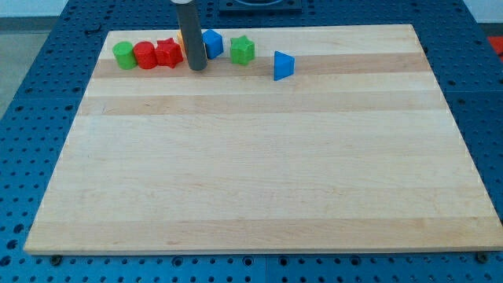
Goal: Move yellow hexagon to red star
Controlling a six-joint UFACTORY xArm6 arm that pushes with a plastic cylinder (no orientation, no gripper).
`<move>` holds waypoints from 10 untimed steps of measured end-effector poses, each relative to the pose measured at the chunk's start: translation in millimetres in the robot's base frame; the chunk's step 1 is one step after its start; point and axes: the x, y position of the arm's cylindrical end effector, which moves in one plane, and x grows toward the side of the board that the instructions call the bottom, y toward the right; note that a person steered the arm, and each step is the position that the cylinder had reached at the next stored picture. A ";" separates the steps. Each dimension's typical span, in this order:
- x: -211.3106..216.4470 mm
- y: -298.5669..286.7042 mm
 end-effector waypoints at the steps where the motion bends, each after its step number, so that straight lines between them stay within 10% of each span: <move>1: -9.2 -17.0; 4: 23.3 -61.6; 10: 83.4 184.1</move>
